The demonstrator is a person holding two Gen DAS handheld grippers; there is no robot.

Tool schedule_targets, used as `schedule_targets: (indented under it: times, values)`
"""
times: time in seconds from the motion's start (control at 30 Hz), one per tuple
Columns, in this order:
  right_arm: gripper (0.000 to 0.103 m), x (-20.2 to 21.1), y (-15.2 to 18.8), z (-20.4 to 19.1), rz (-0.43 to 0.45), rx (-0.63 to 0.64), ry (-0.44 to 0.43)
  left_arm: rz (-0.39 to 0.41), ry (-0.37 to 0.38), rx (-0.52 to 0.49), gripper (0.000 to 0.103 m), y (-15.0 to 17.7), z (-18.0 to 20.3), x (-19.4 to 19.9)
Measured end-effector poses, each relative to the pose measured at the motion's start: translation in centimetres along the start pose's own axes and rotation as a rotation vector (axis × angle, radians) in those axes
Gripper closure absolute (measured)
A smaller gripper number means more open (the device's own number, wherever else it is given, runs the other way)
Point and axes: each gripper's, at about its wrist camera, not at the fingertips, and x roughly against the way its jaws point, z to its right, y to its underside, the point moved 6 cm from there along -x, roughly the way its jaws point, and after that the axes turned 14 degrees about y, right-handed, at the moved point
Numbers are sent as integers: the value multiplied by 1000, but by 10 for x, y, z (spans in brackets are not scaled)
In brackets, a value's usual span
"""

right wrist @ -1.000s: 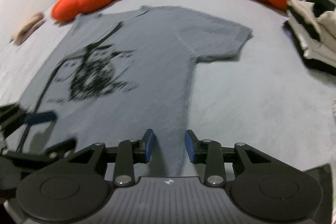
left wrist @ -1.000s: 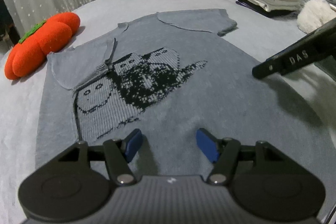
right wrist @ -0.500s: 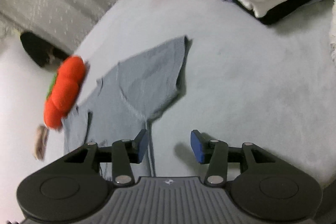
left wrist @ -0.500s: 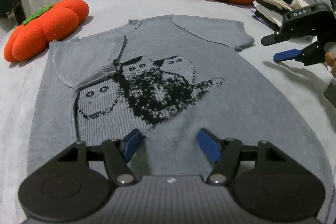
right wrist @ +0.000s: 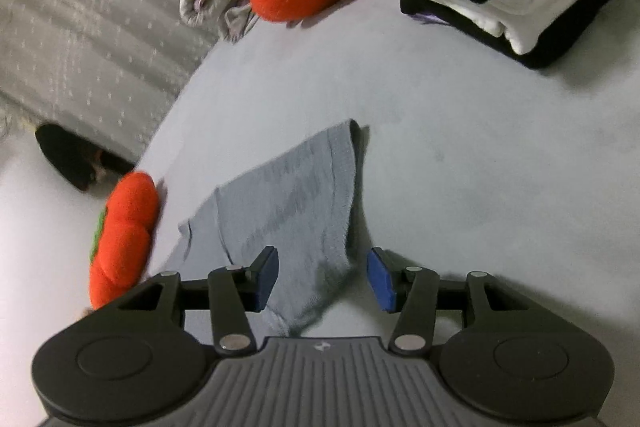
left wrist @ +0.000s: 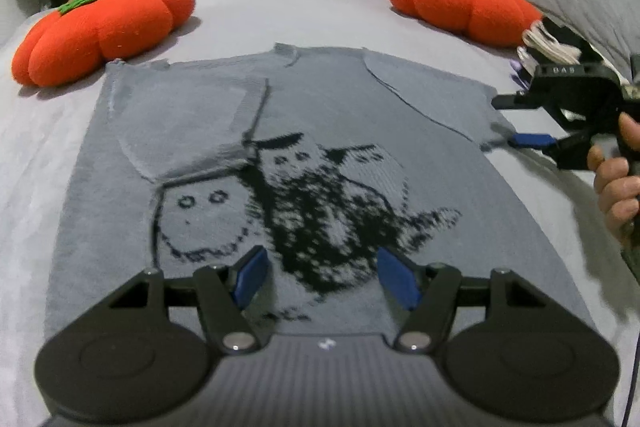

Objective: Fold clothes

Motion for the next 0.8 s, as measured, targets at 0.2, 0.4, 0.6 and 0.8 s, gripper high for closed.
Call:
schedule_targets:
  times: [0.2,0.4,0.6,0.8]
  values:
    - [49,-11,-5,-10,45,10,4,8,-8,35,40,-7,-16,2]
    - [48,-19,-10,-16,67,25,5,14,-7,36,39,-10,-18,2]
    - [49,-25,-14,-24,96,71,27,27,-12,67,39,-16,-22,2]
    - [53,-30,-20,-25,117,85,29,42,-21,54,39,-24,-25,0]
